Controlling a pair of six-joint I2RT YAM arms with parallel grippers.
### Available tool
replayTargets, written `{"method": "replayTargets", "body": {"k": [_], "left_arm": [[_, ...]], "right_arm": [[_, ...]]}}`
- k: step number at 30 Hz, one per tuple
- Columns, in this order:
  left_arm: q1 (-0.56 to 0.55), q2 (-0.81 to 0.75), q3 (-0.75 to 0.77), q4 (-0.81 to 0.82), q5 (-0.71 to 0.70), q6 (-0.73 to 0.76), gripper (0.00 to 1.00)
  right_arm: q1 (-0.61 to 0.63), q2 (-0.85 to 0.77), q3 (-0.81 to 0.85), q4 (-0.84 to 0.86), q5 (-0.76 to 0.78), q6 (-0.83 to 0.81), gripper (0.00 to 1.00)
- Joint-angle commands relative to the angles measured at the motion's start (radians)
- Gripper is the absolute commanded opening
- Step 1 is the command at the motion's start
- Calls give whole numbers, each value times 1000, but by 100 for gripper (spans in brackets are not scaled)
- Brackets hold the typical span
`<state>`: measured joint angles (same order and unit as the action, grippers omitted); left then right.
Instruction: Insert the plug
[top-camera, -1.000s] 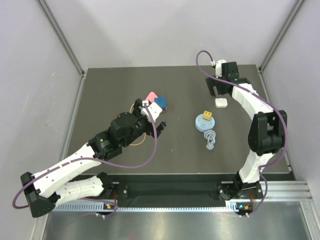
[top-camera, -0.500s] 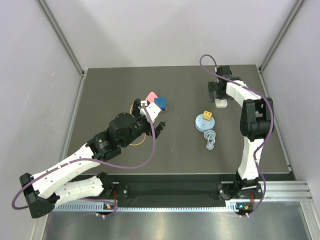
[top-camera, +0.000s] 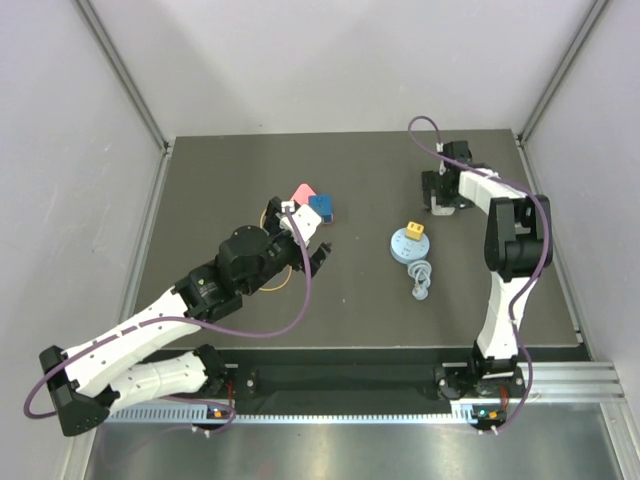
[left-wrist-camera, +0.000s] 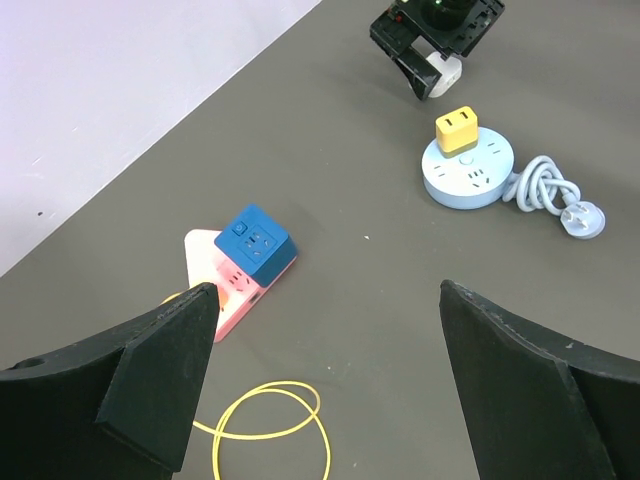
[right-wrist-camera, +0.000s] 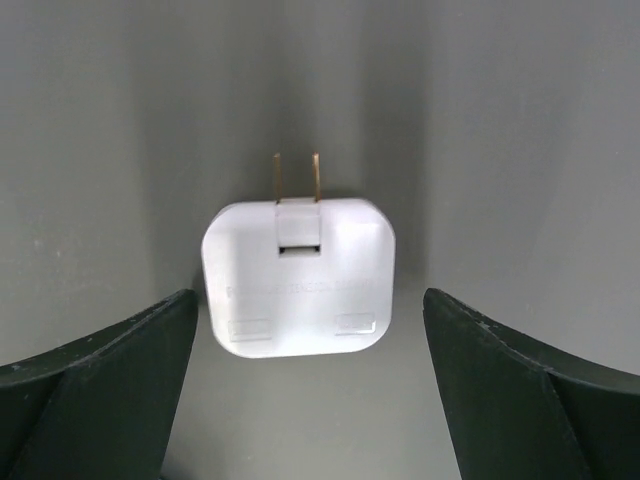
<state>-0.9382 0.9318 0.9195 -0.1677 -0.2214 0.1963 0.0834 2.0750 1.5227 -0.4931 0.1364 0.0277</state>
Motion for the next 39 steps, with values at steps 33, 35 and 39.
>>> {"method": "replayTargets", "body": {"k": [33, 35, 39], "left_arm": [[293, 176, 328, -217, 239, -664, 81], [408, 164, 314, -201, 409, -719, 80], [489, 182, 320, -205, 542, -775, 78]], "right_arm": [[48, -415, -55, 50, -234, -100, 21], [114, -469, -104, 67, -285, -92, 20], [269, -625, -200, 90, -278, -83, 17]]}}
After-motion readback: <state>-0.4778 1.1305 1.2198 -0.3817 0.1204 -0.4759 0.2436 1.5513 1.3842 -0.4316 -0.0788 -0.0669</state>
